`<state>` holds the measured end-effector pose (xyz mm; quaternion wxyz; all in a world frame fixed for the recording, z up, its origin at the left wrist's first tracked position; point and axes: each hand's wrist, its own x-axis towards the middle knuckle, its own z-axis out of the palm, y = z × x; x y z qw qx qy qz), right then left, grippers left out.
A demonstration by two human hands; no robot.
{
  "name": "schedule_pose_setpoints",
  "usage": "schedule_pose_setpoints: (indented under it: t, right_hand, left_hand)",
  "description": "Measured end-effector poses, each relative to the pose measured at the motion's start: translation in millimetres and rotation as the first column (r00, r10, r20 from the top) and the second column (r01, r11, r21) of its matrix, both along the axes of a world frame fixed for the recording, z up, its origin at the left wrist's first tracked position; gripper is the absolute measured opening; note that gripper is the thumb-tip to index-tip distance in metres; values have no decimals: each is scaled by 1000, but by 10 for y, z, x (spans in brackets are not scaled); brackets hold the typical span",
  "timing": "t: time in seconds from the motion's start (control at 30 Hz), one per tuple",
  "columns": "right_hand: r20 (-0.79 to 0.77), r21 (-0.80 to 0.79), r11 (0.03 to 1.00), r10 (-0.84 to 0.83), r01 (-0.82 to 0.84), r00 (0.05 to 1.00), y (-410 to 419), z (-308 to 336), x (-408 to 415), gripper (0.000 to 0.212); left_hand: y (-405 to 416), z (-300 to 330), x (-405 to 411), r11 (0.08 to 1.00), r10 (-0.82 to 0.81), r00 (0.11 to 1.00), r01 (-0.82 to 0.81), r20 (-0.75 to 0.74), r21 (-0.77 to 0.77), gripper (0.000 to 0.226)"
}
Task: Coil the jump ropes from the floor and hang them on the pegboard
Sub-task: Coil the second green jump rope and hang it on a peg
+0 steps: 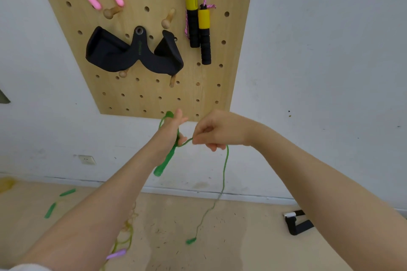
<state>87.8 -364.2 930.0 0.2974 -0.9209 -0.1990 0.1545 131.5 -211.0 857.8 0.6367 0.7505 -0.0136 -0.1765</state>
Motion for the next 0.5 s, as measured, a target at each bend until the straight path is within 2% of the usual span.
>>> schedule_pose_setpoints:
  t: [0.13,0.27,0.37,0.43,0.5]
  right_hand:
    - [136,143,984,-124,104,983,-90,116,43,18]
    - [132,319,940,-169,120,977,-96,74,65,22]
    - [161,431,884,-271,179,949,-138,16,154,20]
    - [148,456,859,-332,233,932,-183,-47,208,18]
    - [42,478,838,-322,264,946,-216,-140,239,19]
  left_hand:
    - [-88,-18,-53,999,-33,998,32,52,31,43]
    - [-158,91,-125,988,-150,985,146,89,55,54]
    - [-131,142,-260,949,-314,946,313,83,29,62]
    - [-102,209,-365,893,-433,891,445,139,-68,74]
    - [-58,287,-412,800,-516,830,555,214,-226,77]
